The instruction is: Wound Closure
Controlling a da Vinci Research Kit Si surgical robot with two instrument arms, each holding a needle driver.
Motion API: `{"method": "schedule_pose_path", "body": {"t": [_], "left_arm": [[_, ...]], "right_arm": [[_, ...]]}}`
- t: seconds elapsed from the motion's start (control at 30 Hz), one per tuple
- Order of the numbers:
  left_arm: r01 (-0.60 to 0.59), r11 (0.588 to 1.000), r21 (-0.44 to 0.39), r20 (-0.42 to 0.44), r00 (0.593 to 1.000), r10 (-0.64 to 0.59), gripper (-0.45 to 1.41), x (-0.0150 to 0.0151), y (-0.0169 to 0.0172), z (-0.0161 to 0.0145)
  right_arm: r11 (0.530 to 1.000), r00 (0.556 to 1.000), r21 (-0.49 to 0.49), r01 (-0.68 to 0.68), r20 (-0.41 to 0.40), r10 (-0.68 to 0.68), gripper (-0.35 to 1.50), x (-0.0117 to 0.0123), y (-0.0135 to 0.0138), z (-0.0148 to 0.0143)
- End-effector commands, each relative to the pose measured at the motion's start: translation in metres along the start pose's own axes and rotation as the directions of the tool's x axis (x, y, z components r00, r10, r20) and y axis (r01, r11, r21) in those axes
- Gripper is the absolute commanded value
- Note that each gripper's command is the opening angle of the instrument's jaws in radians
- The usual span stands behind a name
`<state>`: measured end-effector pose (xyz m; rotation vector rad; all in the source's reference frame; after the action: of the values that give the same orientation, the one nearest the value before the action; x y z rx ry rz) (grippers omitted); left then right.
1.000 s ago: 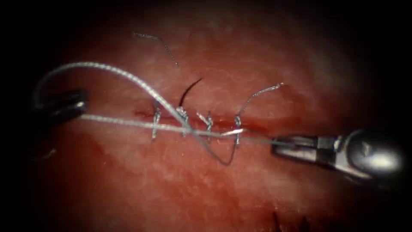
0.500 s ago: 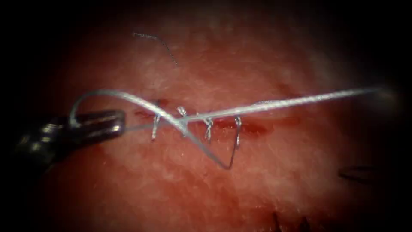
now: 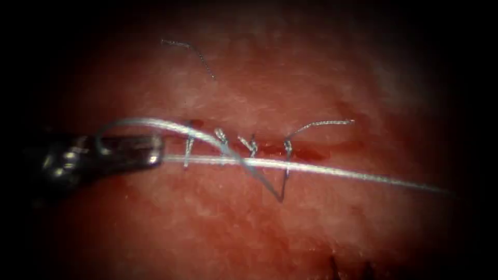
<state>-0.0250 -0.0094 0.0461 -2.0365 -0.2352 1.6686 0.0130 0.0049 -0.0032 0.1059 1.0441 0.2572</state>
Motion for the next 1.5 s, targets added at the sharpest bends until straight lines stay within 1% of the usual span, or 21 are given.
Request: {"method": "schedule_pose_path", "body": {"t": [0.03,0.1,0.3,0.4,0.43,0.47,0.5,0.53,0.67,0.8,0.87,0.9,0.93,1.0,1.07,1.17,1.23,1.27,1.3,1.33,1.5], "left_arm": [[-0.016,1.000,-0.005,0.006,1.000,0.016,-0.45,-0.0008,0.0007,-0.0001],[-0.076,0.997,-0.017,0.012,0.997,0.076,-0.45,-0.0007,0.0003,0.0000],[-0.328,0.944,-0.048,0.027,0.944,0.329,-0.45,-0.0006,-0.0018,0.0005],[-0.497,0.867,-0.037,0.070,0.864,0.498,-0.45,-0.0009,-0.0035,0.0009],[-0.561,0.827,-0.039,0.083,0.823,0.562,-0.45,-0.0010,-0.0037,0.0011],[-0.612,0.789,-0.054,0.112,0.782,0.613,-0.45,-0.0010,-0.0038,0.0013],[-0.629,0.775,-0.060,0.122,0.766,0.631,-0.45,-0.0010,-0.0039,0.0014],[-0.702,0.708,-0.079,0.158,0.692,0.704,-0.45,-0.0011,-0.0039,0.0018],[-0.827,0.551,-0.114,0.232,0.517,0.824,-0.45,-0.0012,-0.0034,0.0024],[-0.930,0.314,-0.192,0.308,0.247,0.919,-0.45,-0.0012,-0.0021,0.0030],[-0.946,0.238,-0.222,0.331,0.156,0.931,-0.45,-0.0011,-0.0015,0.0031],[-0.952,0.178,-0.249,0.359,0.080,0.930,-0.45,-0.0009,-0.0010,0.0033],[-0.955,0.144,-0.260,0.383,0.035,0.923,-0.45,-0.0009,-0.0008,0.0035],[-0.954,0.106,-0.280,0.401,-0.016,0.916,-0.45,-0.0010,-0.0006,0.0038],[-0.952,0.097,-0.290,0.431,-0.040,0.901,-0.45,-0.0012,-0.0006,0.0040],[-0.949,0.102,-0.298,0.516,-0.070,0.854,-0.45,-0.0016,-0.0012,0.0043],[-0.945,0.109,-0.308,0.579,-0.096,0.809,-0.45,-0.0019,-0.0016,0.0046],[-0.946,0.125,-0.300,0.606,-0.088,0.791,-0.45,-0.0019,-0.0017,0.0049],[-0.949,0.135,-0.284,0.624,-0.076,0.778,-0.45,-0.0020,-0.0017,0.0053],[-0.953,0.162,-0.255,0.618,-0.032,0.785,-0.45,-0.0021,-0.0017,0.0057],[-0.955,0.193,-0.223,0.613,0.016,0.790,-0.45,-0.0023,-0.0020,0.0062]], "right_arm": [[0.997,0.997,-0.006,-0.079,-0.012,0.079,1.36,-0.0014,-0.0005,0.0009],[0.989,0.989,-0.013,-0.148,-0.022,0.147,1.48,-0.0019,0.0001,0.0012],[0.982,0.980,0.096,-0.164,-0.098,0.174,1.48,-0.0034,0.0006,0.0008],[0.954,0.961,0.221,-0.201,-0.146,0.236,1.48,-0.0046,0.0000,-0.0008],[0.934,0.947,0.273,-0.228,-0.160,0.278,1.48,-0.0050,0.0000,-0.0016],[0.926,0.937,0.294,-0.239,-0.179,0.299,1.48,-0.0052,0.0001,-0.0020],[0.921,0.922,0.302,-0.247,-0.218,0.319,1.48,-0.0053,0.0004,-0.0023],[0.910,0.899,0.312,-0.274,-0.252,0.357,1.46,-0.0055,0.0011,-0.0024],[0.905,0.871,0.263,-0.334,-0.281,0.403,1.41,-0.0059,0.0034,-0.0018],[0.893,0.858,0.251,-0.374,-0.271,0.436,1.38,-0.0067,0.0056,-0.0004],[0.887,0.853,0.252,-0.388,-0.267,0.449,1.33,-0.0071,0.0068,0.0002],[0.875,0.842,0.250,-0.414,-0.262,0.473,1.33,-0.0073,0.0078,0.0007],[0.872,0.835,0.233,-0.430,-0.264,0.483,1.31,-0.0075,0.0091,0.0013],[0.859,0.821,0.221,-0.461,-0.261,0.508,1.28,-0.0076,0.0102,0.0020],[0.861,0.827,0.215,-0.461,-0.246,0.505,1.23,-0.0077,0.0102,0.0028],[0.859,0.860,0.250,-0.446,-0.147,0.489,1.03,-0.0077,0.0086,0.0046],[0.868,0.872,0.240,-0.435,-0.128,0.473,0.56,-0.0081,0.0069,0.0068],[0.872,0.875,0.229,-0.432,-0.128,0.467,-0.26,-0.0087,0.0059,0.0085],[0.882,0.882,0.212,-0.421,-0.128,0.453,-0.35,-0.0096,0.0055,0.0104],[0.900,0.901,0.193,-0.391,-0.117,0.417,-0.35,-0.0105,0.0056,0.0124],[0.921,0.924,0.163,-0.353,-0.095,0.370,-0.35,-0.0125,0.0050,0.0172]]}}
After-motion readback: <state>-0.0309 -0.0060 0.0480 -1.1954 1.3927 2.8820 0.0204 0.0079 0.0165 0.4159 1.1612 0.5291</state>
